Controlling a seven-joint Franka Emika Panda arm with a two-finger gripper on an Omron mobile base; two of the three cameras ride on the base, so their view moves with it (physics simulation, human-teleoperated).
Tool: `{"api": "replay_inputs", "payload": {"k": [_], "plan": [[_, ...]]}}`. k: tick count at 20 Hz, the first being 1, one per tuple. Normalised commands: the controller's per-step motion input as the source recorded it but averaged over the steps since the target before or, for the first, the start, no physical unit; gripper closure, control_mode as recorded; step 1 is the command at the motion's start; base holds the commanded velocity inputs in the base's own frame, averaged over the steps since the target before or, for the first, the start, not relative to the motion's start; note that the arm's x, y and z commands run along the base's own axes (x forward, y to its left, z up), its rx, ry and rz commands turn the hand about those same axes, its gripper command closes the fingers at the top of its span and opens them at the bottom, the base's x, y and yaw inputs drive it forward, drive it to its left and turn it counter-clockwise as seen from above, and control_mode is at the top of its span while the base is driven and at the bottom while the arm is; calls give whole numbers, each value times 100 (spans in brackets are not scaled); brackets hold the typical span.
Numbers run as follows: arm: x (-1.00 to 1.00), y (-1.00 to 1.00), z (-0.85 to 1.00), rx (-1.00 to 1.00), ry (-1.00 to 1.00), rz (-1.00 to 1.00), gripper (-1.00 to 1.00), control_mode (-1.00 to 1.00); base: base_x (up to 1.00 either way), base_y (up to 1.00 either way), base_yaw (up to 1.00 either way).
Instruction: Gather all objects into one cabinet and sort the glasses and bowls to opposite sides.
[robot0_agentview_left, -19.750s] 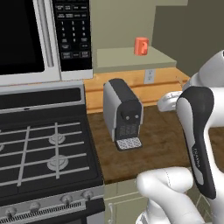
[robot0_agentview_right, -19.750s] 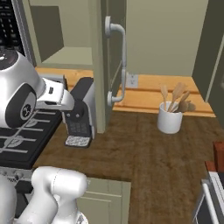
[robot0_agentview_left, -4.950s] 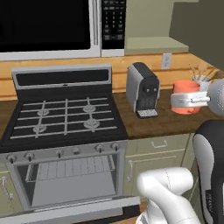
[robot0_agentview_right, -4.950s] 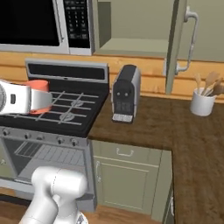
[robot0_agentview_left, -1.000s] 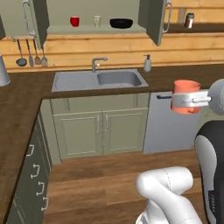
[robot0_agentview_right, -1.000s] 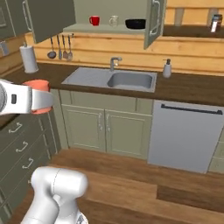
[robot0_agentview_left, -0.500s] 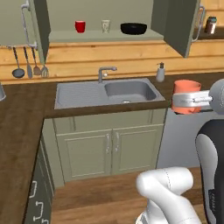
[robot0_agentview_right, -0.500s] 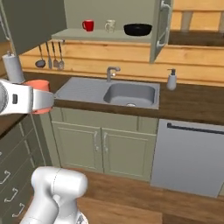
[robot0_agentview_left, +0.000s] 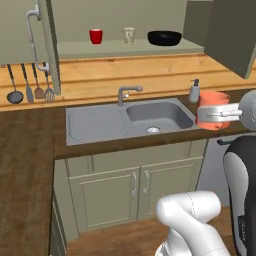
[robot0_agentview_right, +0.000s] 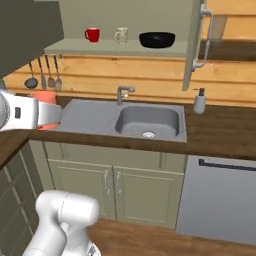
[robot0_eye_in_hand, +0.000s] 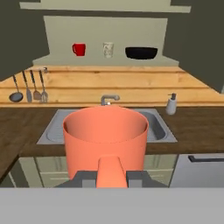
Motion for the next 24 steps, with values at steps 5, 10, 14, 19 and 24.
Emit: {"api": "replay_inputs", "payload": {"k": [5,10,14,19,24], "plan": [[0,0,0,0,0,0,100,100,60,40,-15],[0,0,0,0,0,0,100,100,50,29,-12],[0,0,0,0,0,0,100,100,55,22,-7],[0,0,0,0,0,0,100,100,65,21,1],[0,0,0,0,0,0,100,100,68,6,16]]}}
